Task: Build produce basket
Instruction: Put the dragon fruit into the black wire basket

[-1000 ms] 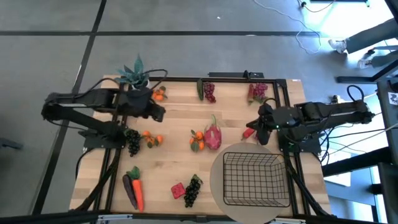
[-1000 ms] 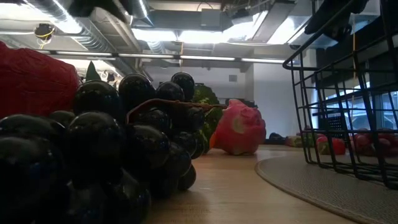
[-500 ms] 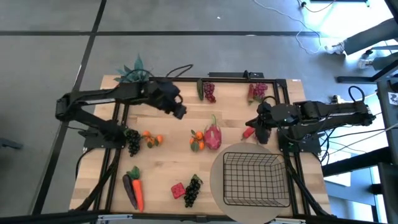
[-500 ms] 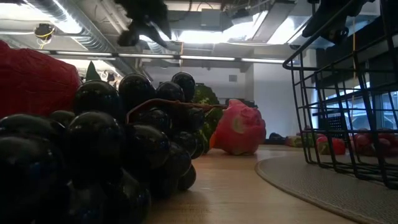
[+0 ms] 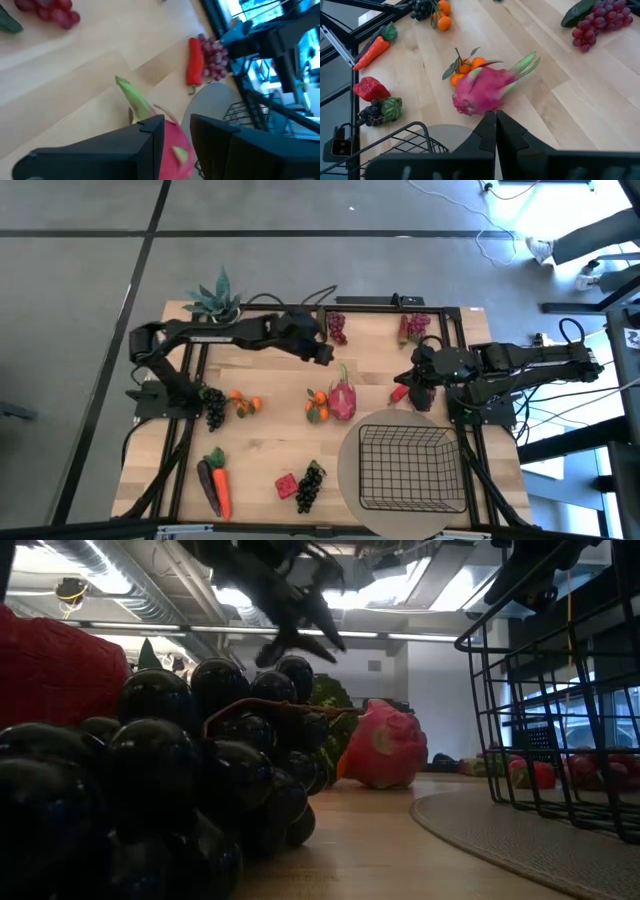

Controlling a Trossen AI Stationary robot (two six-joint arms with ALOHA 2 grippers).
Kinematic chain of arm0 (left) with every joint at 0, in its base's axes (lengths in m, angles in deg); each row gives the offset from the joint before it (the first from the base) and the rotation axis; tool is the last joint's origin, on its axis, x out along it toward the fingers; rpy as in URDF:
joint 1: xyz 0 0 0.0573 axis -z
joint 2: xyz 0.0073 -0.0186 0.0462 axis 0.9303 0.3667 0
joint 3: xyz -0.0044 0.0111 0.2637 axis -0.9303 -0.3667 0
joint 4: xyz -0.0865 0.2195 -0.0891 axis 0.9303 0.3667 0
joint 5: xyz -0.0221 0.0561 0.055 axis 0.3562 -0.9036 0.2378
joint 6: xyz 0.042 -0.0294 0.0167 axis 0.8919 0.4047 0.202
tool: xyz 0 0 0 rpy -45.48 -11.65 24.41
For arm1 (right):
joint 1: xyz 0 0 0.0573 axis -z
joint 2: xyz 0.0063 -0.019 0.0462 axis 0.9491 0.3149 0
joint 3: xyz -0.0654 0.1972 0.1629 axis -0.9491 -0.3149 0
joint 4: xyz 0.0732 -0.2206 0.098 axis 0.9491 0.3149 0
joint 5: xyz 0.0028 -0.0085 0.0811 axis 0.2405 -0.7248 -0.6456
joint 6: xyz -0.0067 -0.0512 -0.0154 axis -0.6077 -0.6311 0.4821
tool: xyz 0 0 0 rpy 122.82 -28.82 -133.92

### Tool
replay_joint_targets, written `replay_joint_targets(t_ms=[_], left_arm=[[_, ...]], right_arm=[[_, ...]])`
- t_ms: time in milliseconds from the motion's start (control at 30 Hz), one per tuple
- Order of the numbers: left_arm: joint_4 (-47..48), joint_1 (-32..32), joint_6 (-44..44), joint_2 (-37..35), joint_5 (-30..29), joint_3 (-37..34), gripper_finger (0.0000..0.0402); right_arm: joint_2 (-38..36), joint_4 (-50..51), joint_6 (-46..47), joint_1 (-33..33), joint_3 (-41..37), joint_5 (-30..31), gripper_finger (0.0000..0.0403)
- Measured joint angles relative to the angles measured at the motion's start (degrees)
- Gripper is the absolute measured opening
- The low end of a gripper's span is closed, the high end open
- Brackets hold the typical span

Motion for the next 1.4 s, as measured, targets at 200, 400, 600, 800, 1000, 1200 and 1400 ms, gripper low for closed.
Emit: replay_joint_targets(t_ms=[200, 400, 600, 800, 1000, 1200, 1400], left_arm=[[-1.7, 0.3, -1.8, 4.8, -0.9, 0.0, 0.0082], [-3.1, 0.4, -3.0, 7.9, -1.0, 0.0, 0.0082], [-7.0, 1.4, -4.2, 10.3, -1.4, 0.0, 0.0082], [-7.7, 1.5, -4.1, 11.6, -2.5, 0.0, 0.0082], [-9.2, 1.5, -4.3, 13.4, -2.7, 0.0, 0.0082], [-13.1, 1.8, -5.0, 15.8, -3.6, 0.0, 0.0082], [-13.7, 1.9, -6.0, 16.4, -4.5, 0.0, 0.0082]], right_arm=[[0.0, 0.0, -0.1, 0.0, 0.0, 0.0, 0.0000], [0.0, 0.1, -1.5, 0.0, 0.0, 0.0, 0.0000], [0.0, 0.3, -1.4, 0.0, 0.0, 0.1, 0.0000], [0.0, 0.5, -1.4, 0.0, 0.0, 0.1, 0.0000], [0.0, 0.5, -1.4, 0.0, 0.0, 0.1, 0.0000], [0.0, 0.5, -1.2, 0.0, 0.0, 0.1, 0.0000], [0.0, 0.5, -1.1, 0.0, 0.0, 0.1, 0.0000]])
